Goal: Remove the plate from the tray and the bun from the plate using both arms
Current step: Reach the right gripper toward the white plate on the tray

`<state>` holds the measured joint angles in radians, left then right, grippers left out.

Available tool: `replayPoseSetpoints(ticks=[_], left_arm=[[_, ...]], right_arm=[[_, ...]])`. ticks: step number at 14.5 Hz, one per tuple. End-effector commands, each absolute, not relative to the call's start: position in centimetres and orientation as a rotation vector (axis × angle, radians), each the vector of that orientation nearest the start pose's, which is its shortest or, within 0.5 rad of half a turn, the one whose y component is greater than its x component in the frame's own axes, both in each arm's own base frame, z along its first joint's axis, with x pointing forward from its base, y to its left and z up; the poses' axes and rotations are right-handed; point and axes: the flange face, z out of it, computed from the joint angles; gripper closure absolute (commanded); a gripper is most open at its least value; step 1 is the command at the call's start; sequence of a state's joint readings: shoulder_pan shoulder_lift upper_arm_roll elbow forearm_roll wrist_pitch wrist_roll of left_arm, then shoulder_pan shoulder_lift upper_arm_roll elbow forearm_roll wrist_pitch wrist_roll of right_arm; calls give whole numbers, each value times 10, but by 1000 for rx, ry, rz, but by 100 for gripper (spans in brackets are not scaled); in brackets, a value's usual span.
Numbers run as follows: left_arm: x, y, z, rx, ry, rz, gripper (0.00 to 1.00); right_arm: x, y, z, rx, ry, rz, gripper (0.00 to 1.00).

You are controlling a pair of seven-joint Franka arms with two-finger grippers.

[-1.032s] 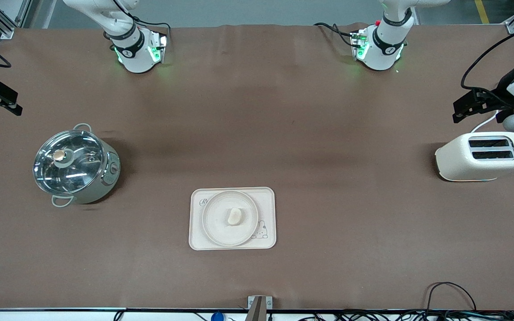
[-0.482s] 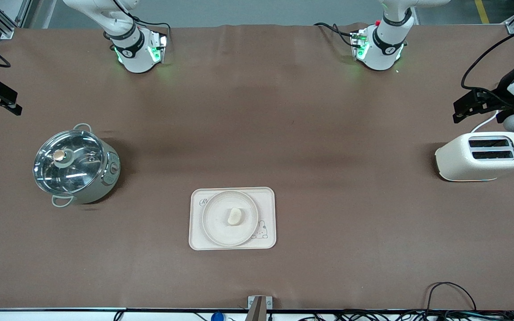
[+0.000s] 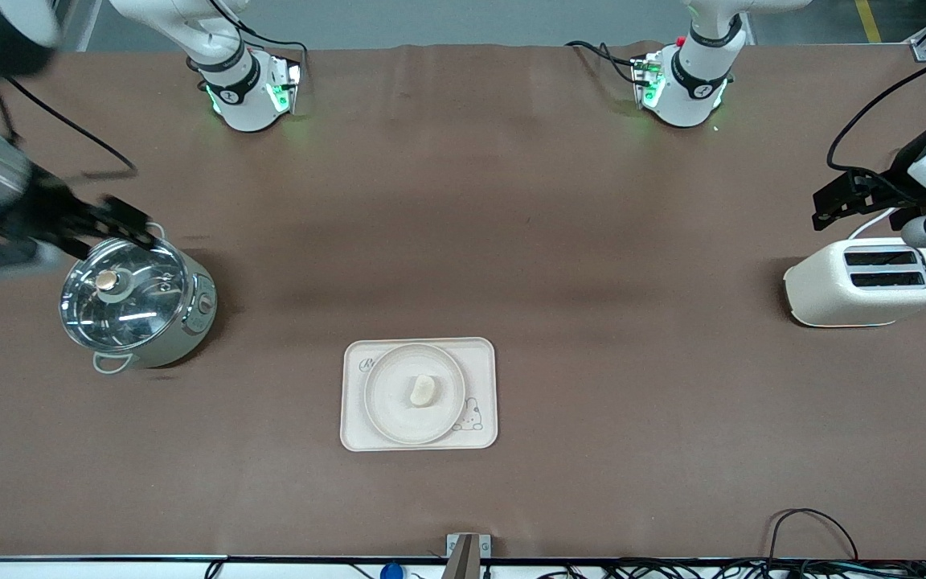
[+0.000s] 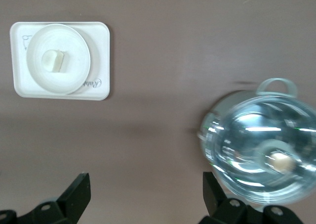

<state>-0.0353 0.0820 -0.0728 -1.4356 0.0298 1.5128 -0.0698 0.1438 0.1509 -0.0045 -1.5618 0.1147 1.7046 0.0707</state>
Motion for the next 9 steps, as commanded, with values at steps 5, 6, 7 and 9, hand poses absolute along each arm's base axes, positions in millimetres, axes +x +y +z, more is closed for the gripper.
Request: replayPoseSetpoints(ticks=[5,6,7,9], left_arm=[[575,-57,643,-3115,80,-28,0],[575,-57,643,-3113,82,-28,0],[575,-56,642,-3112,77,-23,0],[576,-54,642,-3110,77,-26,0]], right_arm=[[652,224,397,-2944,144,34,0],[656,236,375,-2940,184,14,0],[657,256,348,-2936,194,-13,0],[666,269,295,-2926,254,-67,0]])
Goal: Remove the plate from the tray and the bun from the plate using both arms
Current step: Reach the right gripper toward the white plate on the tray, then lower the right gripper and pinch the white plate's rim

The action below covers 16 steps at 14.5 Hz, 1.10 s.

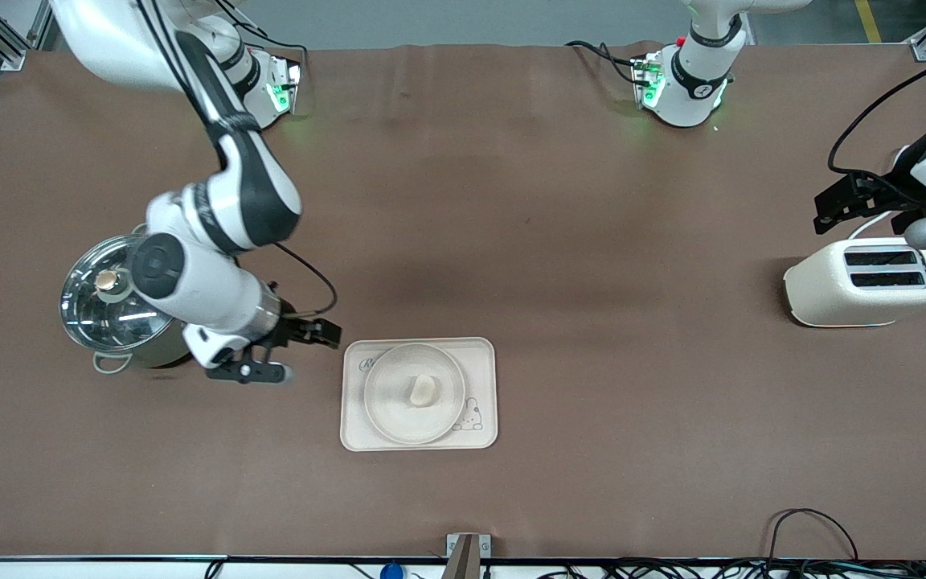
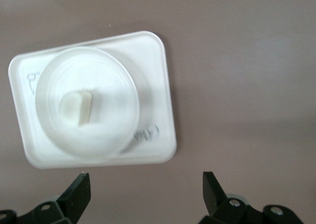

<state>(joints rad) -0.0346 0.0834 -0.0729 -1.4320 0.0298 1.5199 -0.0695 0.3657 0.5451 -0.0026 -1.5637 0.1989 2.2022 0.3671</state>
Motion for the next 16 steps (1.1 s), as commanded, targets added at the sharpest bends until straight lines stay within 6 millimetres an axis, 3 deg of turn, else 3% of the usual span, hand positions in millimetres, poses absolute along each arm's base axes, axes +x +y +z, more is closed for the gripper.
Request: replayPoseSetpoints(ticks=[1,3,4,7,9,12,16], left_arm=[[577,-54,639,-3109,77,-19,0],[579,-55,635,-3113,75,-9,0],[579,-55,635,-3115,75,-8,0],[580,-55,635,-3115,73,-8,0],[580,-55,635,-3112,75,-9,0],[580,-53,635,-3109,70,-9,0],[580,-53,635,-3112,70,-9,0]], right_arm=[[667,276,272,-2919,310,-89,0],[658,306,242,-2901,371,-119,0],[657,308,227,-2893,435,-121,0],[659,324,217,-2880,475,-123,2],[660,321,216,-2879,483,-121,17],[663,315,216,-2876,498,-122,49],[665,310,215,-2877,497,-127,56]])
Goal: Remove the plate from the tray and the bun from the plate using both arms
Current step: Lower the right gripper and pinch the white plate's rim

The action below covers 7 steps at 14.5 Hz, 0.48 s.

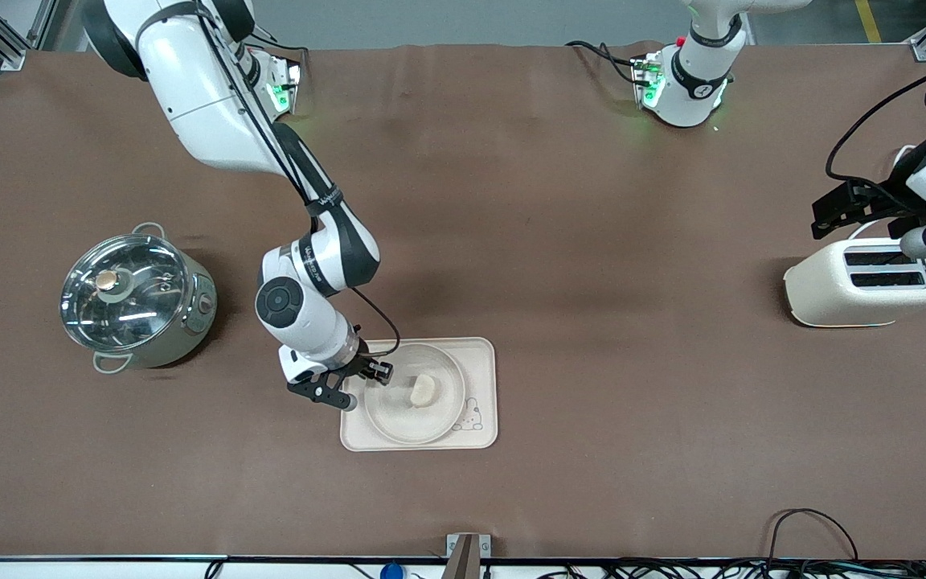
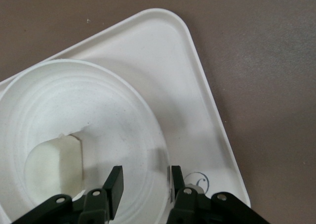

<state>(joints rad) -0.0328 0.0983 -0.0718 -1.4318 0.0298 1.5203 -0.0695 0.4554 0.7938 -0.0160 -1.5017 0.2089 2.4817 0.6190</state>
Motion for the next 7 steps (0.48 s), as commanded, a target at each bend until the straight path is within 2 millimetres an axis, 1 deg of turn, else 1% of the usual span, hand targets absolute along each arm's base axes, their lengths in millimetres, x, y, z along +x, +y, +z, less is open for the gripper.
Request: replayPoseSetpoints(ticks=[1,3,5,7], left_arm=[[580,-54,635,-3112,73,-9,0],[580,-54,635,-3112,68,-9,0],[580,-57,635,-3110,70,-9,0],[580,-58,634,-3109,75,-7,0]], right_arm=[[665,309,215,-2878,495,-127,58],[667,304,211,-2882,495,-125,58],[669,304,211,-2864,490,-186,61],[667,303,204,-2867,493,-185,65]])
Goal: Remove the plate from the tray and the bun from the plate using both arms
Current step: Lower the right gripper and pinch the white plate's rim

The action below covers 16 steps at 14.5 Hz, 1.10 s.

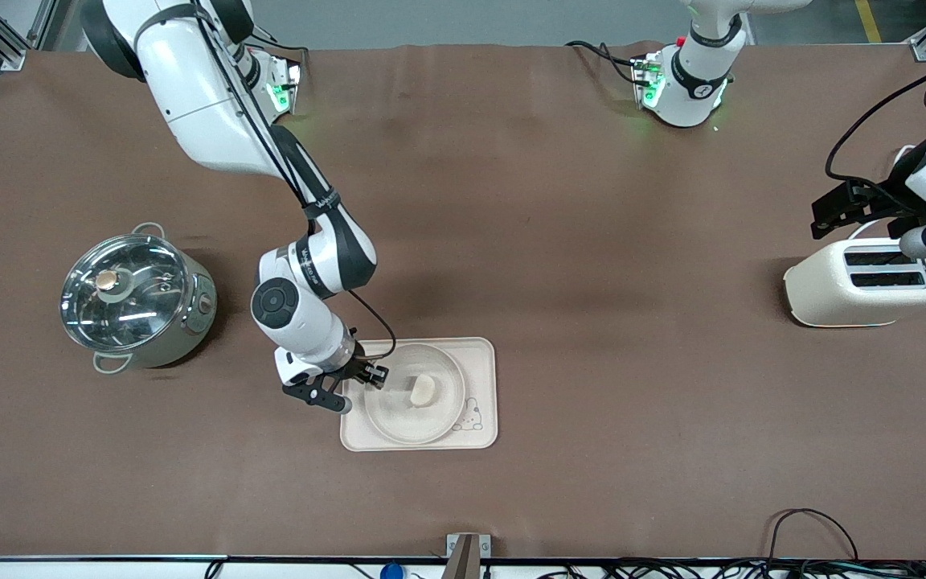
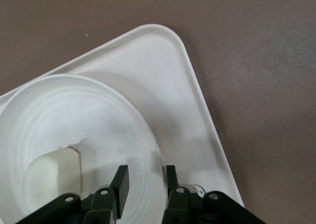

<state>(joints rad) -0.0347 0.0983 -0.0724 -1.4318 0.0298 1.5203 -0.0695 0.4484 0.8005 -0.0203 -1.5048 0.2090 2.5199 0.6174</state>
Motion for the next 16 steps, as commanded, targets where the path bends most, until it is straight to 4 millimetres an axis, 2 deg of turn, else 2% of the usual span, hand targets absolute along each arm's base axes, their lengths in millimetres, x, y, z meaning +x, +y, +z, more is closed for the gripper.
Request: replayPoseSetpoints(ticks=[1,5,7,8,14,16], left_arm=[[580,-60,634,-3109,80,-7,0],[581,-64,634,-3110,75,-24,0],[581,-65,634,-3110,78,-27,0],[581,-66,633,-3110,80,-24,0],[583,-67,630,-3108,83,-15,0],[583,-68,628,-3108,85,-10,0]], right_arm=[[667,302,203,-2868,496,-184,70],[665,302,195,-2875,495,-171,77],[665,301,194,-2881,475,-172,94],[665,301,194,-2885,452,-174,97],[666,300,203,-2836,477,-134,100],[668,291,219,-2724,531,-64,100]])
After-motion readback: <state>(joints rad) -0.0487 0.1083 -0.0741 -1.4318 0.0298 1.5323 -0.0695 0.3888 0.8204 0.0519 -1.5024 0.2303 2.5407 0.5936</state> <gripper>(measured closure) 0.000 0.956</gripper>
